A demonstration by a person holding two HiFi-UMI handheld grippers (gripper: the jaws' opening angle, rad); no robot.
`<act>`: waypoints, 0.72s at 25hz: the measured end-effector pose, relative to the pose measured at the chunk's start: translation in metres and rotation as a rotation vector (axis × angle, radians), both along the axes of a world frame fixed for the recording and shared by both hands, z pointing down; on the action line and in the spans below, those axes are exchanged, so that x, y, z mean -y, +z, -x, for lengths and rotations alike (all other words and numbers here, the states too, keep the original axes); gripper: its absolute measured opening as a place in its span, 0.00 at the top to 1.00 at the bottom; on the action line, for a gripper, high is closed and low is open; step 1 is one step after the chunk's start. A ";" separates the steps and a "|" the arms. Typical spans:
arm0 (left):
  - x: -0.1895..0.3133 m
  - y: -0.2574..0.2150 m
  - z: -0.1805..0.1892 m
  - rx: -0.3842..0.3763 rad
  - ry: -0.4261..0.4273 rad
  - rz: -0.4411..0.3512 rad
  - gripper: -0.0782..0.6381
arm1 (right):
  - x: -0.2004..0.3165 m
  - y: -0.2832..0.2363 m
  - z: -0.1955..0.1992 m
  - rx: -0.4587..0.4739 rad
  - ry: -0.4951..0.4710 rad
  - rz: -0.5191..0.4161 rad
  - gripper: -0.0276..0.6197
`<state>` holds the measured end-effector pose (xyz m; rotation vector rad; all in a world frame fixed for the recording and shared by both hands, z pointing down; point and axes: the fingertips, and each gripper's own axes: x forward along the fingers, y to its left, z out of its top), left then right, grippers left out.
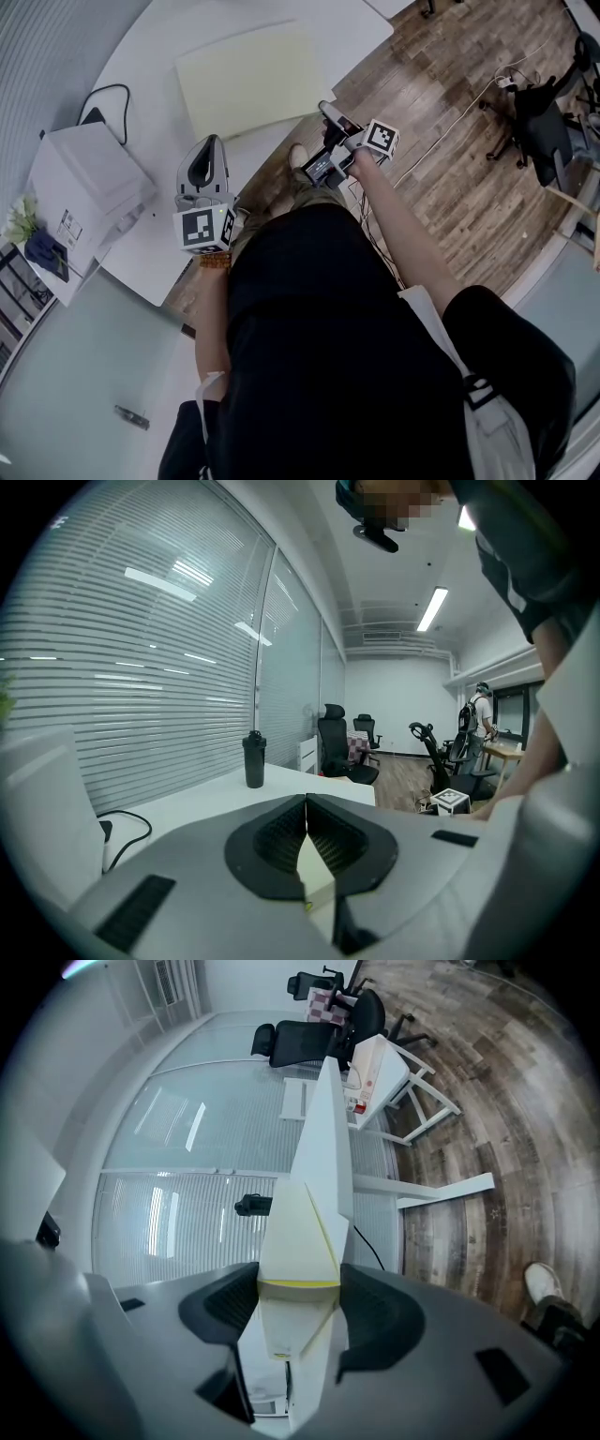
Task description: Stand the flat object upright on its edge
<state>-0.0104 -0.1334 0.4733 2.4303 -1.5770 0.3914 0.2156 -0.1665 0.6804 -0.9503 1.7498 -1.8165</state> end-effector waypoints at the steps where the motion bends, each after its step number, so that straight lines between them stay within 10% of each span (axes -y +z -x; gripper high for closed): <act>1: 0.000 0.000 0.001 -0.002 0.000 0.000 0.88 | 0.000 -0.001 0.000 -0.006 0.001 -0.002 0.56; 18: -0.008 -0.003 0.020 -0.022 -0.016 -0.017 0.88 | 0.002 -0.007 -0.002 -0.067 0.016 0.011 0.57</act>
